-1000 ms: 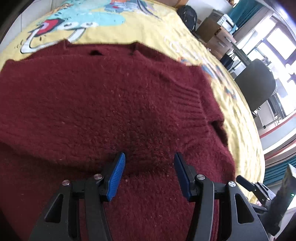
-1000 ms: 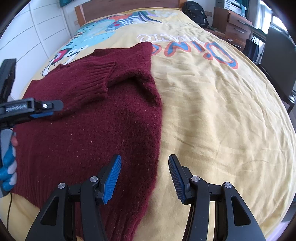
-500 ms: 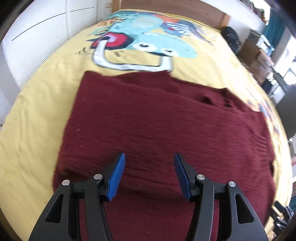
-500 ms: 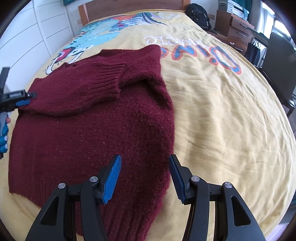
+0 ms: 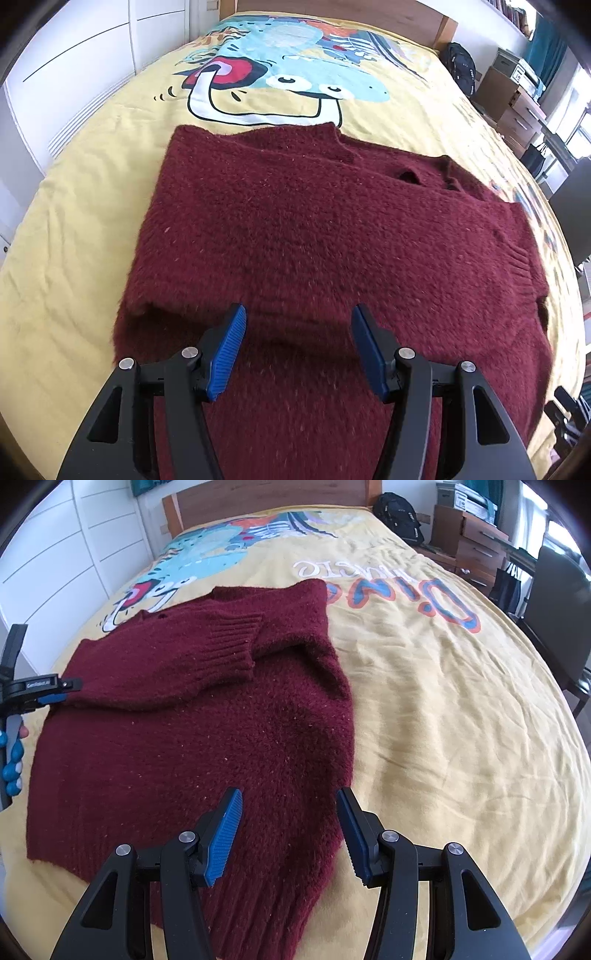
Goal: Fold small clothes
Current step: 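Raise the open left gripper away from the folded sleeve, then move both open grippers down to the ribbed hem of the maroon sweater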
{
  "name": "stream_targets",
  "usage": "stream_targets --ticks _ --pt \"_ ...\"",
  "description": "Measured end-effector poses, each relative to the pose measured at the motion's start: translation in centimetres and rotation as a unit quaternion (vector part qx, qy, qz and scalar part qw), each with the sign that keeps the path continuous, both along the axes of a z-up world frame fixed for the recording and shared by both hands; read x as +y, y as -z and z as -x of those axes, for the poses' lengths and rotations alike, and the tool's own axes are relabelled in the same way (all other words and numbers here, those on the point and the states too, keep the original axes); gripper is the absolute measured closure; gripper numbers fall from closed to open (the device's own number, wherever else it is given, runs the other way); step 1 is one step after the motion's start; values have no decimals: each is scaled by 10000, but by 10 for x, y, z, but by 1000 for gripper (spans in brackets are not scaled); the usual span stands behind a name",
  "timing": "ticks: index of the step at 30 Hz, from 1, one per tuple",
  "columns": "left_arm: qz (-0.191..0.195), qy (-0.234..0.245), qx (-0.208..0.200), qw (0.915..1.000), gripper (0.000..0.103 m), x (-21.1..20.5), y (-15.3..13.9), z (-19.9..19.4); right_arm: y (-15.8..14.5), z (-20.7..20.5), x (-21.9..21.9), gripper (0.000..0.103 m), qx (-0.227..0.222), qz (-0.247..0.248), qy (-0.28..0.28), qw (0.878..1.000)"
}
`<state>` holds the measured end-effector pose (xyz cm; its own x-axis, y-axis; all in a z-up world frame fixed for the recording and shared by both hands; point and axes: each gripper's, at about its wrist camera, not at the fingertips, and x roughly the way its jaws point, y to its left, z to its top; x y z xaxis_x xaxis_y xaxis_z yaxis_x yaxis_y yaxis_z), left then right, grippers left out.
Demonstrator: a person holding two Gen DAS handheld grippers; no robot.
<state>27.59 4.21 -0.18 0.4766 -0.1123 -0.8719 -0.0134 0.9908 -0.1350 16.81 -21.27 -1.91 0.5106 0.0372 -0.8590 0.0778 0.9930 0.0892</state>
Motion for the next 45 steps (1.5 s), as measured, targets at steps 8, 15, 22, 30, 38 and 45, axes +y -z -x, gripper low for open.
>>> stream_targets --ticks 8,15,22,30,38,45 --pt "-46 11 -54 10000 42 8 -29 38 -15 17 -1 41 -154 -120 32 9998" --pt "-103 -143 23 9998 35 26 -40 78 -20 35 -5 36 -157 -274 79 9995" --pt "114 -504 285 9983 34 53 -30 119 -16 56 -12 26 -4 -472 137 9988" --pt "344 -737 691 9943 29 71 -1 152 4 63 -12 24 349 -704 161 9968" --pt "470 -750 860 9924 29 71 16 167 24 64 -9 24 634 -747 118 9951" --pt "692 -671 970 9906 29 66 28 173 35 61 -6 24 783 -822 66 9935"
